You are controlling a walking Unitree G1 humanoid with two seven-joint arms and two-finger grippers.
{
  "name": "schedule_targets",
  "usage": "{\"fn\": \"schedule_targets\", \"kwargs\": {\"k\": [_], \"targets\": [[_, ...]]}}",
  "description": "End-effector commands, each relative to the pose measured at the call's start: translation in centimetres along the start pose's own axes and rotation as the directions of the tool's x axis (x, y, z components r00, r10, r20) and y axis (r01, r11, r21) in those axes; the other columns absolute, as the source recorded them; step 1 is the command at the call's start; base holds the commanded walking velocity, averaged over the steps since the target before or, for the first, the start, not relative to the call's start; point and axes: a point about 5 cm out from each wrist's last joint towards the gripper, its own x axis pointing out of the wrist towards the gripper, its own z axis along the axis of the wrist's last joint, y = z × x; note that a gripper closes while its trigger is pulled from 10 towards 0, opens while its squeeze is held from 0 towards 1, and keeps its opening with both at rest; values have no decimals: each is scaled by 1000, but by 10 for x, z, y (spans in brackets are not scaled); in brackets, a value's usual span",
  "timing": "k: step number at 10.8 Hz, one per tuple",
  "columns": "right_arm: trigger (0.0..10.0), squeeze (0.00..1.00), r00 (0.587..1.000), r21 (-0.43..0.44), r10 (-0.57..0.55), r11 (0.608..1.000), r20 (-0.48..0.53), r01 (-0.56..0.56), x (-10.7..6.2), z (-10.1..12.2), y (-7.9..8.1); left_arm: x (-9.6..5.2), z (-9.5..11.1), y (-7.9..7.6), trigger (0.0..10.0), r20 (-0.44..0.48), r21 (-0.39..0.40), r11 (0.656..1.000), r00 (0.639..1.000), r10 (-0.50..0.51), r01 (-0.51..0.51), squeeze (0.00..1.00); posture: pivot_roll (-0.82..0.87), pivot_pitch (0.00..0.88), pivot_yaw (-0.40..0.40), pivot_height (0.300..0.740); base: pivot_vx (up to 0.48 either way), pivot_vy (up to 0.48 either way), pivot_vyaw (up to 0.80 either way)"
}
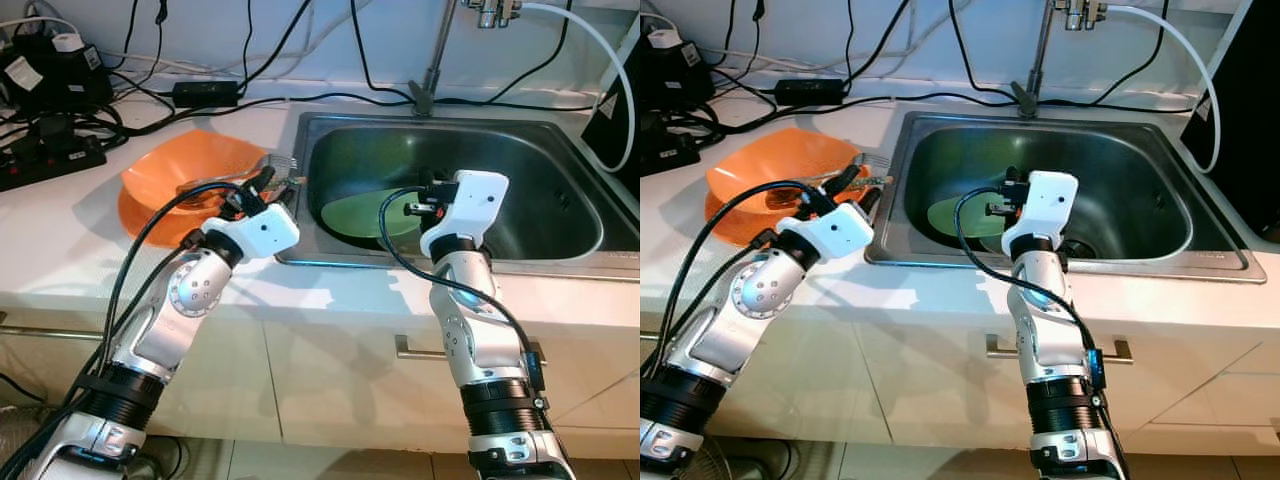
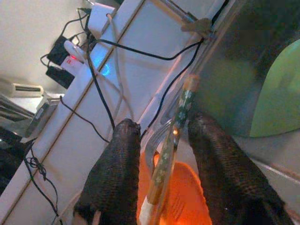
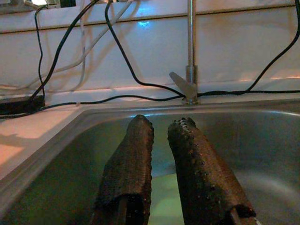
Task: Kitchen organization
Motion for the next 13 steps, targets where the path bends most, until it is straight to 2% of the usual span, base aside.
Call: {"fn": "schedule_targets", "kwargs": {"k": [1,2,3,4,11,13], "targets": [[10000,0,1000,-2,-3,1000,-2,3,0,-1,0,-4,-5,0,5647,-23,9,1000,1000,0,1,0,-48,10,2,740,0,0,0],[10000,0,1000,-2,-2,1000,-2,2,0,-1,0,-5,-7,-1,2471,-31,9,1000,1000,-4,4,0,-48,10,2,740,0,0,0],[10000,0,1000,-3,-2,1000,-3,2,0,-1,0,-5,-7,-2,706,-33,8,1000,999,-4,4,0,-48,10,2,740,0,0,0],[10000,0,1000,-5,-2,1000,-3,2,0,-1,0,-5,-6,-2,0,-34,7,1000,999,-6,6,0,-48,10,2,740,0,0,0],[10000,0,1000,-10,-1,1000,-9,1,-1,-2,0,-2,-5,-6,0,-32,13,1000,999,-14,14,0,-50,9,4,740,0,0,0],[10000,0,1000,-10,1,1000,-8,-1,0,-2,0,-1,-1,5,0,-22,-2,1000,999,28,-28,0,-46,10,1,740,0,0,0]]}}
